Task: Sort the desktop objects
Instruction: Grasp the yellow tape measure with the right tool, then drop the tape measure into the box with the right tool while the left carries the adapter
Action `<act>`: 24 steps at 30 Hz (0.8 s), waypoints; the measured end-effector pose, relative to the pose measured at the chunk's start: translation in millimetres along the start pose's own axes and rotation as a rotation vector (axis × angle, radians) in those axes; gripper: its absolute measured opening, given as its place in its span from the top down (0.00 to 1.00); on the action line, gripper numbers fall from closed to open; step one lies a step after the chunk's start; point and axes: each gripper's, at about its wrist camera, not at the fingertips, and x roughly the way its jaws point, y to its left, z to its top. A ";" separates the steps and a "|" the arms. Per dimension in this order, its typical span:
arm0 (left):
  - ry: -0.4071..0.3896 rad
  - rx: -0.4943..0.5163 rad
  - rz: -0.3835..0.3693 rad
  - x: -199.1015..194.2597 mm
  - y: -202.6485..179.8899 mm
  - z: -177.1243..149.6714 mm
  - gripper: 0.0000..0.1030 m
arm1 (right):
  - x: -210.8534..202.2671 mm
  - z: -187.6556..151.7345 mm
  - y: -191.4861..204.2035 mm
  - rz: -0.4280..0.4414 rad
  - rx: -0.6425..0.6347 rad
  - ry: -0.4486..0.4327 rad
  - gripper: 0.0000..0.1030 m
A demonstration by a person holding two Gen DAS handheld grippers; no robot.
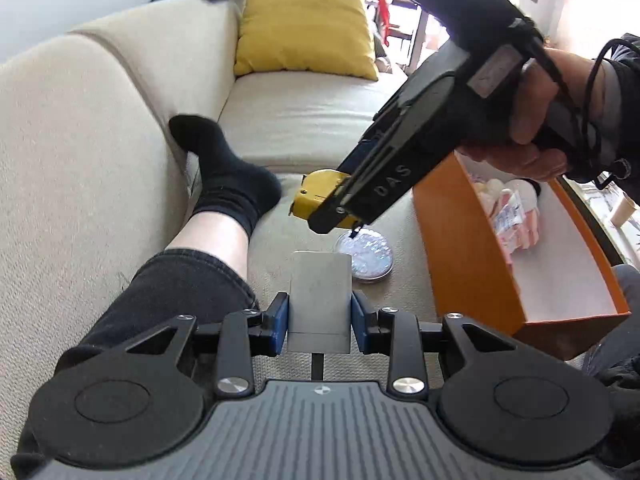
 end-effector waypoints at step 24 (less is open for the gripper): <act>0.285 0.678 -0.300 127.0 -226.2 58.2 0.64 | -105.6 -241.6 -51.9 -0.147 0.103 0.201 0.49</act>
